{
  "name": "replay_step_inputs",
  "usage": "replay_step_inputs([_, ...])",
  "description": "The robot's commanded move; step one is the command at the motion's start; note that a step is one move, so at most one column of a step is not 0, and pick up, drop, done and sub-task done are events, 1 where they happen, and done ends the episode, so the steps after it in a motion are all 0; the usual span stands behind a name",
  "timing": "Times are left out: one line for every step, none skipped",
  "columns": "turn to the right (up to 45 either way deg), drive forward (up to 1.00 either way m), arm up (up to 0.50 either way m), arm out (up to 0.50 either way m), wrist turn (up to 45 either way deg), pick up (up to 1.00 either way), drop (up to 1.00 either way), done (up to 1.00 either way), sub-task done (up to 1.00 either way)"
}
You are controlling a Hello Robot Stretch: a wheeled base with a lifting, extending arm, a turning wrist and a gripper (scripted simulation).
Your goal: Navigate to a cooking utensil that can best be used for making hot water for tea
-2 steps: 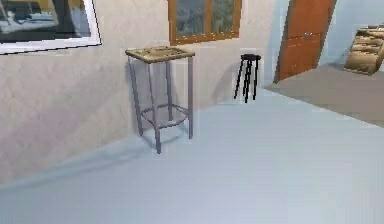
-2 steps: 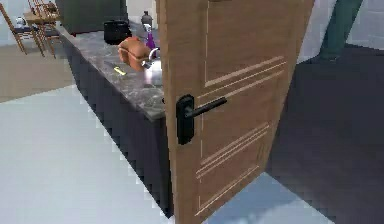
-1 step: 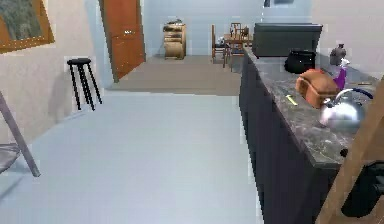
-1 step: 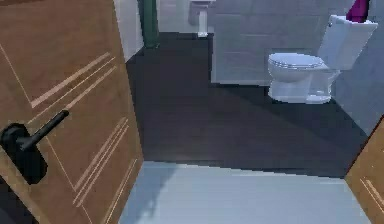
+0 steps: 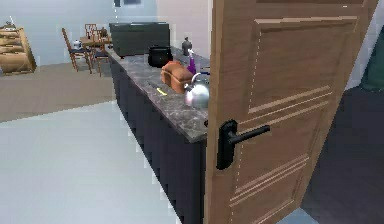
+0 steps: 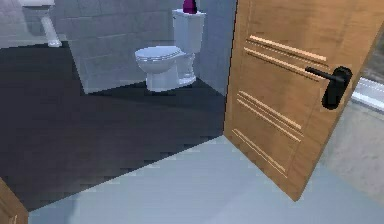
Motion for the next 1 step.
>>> replay_step_inputs([0.0,0.0,0.0,0.0,0.0,0.0,0.0,1.0,0.0])
